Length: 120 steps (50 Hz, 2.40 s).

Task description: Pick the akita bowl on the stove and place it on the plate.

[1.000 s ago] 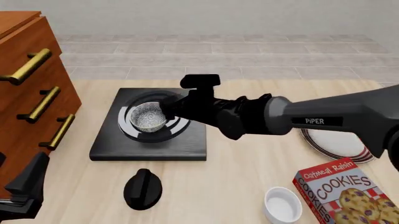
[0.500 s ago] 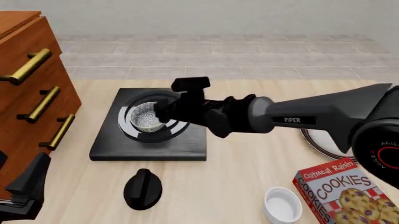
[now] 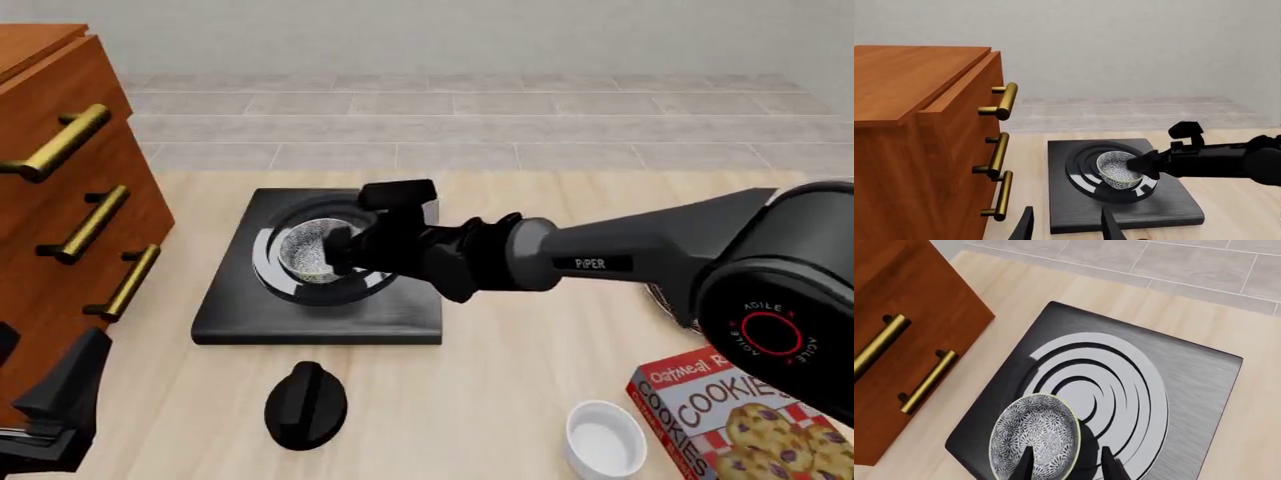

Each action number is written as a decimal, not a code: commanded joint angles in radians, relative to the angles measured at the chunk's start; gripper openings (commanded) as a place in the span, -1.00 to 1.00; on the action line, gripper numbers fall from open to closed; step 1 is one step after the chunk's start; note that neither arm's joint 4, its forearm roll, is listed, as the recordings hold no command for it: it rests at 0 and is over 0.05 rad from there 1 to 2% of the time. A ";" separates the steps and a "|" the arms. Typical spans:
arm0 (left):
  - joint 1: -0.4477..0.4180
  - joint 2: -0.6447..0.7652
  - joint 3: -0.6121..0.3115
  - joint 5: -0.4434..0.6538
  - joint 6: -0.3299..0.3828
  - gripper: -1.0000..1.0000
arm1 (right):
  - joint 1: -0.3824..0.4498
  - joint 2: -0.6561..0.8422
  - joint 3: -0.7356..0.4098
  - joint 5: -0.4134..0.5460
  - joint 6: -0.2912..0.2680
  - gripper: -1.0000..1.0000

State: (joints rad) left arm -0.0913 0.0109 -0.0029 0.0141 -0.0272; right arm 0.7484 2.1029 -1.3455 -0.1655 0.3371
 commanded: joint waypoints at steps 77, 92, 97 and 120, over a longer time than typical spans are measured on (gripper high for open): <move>0.009 -0.007 -0.007 0.007 0.004 1.00 | -0.267 -0.530 0.408 -0.086 0.002 -1.00; 0.009 -0.007 -0.001 0.001 0.008 1.00 | -0.418 -0.663 0.536 -0.102 0.019 -1.00; 0.008 -0.007 -0.001 0.002 0.013 1.00 | -0.469 -0.701 0.583 -0.100 -0.002 -1.00; 0.007 -0.006 0.001 0.002 0.023 1.00 | -0.651 -0.967 0.783 -0.047 0.028 -1.00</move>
State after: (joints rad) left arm -0.0830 0.0047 -0.0025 0.0162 -0.0076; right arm 0.1699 1.2426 -0.6301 -0.2435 0.3584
